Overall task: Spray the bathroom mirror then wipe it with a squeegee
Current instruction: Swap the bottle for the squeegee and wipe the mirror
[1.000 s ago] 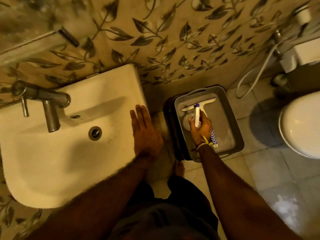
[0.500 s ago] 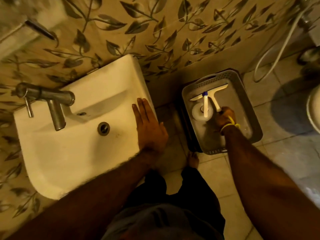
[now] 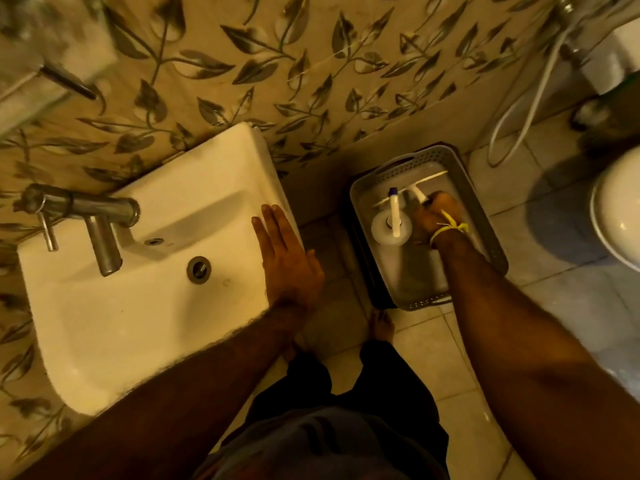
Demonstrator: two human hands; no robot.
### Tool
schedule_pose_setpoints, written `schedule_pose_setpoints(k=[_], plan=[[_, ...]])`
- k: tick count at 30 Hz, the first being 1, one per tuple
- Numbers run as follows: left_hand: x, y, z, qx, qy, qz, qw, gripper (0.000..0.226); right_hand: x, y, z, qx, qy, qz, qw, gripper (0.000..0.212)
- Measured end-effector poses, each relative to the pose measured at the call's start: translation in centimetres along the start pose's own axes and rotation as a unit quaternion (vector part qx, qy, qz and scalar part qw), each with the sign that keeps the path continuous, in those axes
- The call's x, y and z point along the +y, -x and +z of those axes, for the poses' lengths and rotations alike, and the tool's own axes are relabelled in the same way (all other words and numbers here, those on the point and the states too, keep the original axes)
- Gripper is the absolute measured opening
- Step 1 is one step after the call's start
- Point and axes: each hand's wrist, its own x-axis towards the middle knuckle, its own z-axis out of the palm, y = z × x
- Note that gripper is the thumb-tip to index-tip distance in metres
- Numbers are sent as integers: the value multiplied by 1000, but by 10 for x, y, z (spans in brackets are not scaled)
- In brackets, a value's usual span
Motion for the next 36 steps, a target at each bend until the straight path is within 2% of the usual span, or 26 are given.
schedule_pose_setpoints(k=[3, 7, 11, 17, 21, 25, 29, 32, 36], plan=[[0, -2, 2, -8, -8, 1, 1000, 95, -13, 11, -18, 51, -28, -7, 998, 34], [-5, -4, 4, -3, 0, 6, 1000, 96, -22, 42, -39, 89, -90, 9, 992, 38], [-4, -1, 1, -9, 1, 18, 1000, 91, -18, 83, -44, 146, -140, 6, 979, 29], [-1, -4, -11, -41, 12, 3, 999, 93, -27, 140, -40, 179, -205, -50, 961, 22], [-8, 9, -36, -45, 50, 40, 997, 83, -49, 187, -43, 218, -227, -115, 942, 18], [-20, 33, -71, 40, 82, 140, 986, 74, -90, 239, -31, 265, -268, -202, 904, 15], [-53, 51, -123, 138, 178, 225, 948, 54, -147, 294, 0, 274, -303, -312, 858, 16], [-90, 51, -172, 212, 230, 233, 921, 33, -190, 335, 28, 278, -310, -391, 821, 19], [-139, 52, -234, 288, 266, 200, 898, 21, -245, 384, 61, 245, -308, -487, 780, 19]])
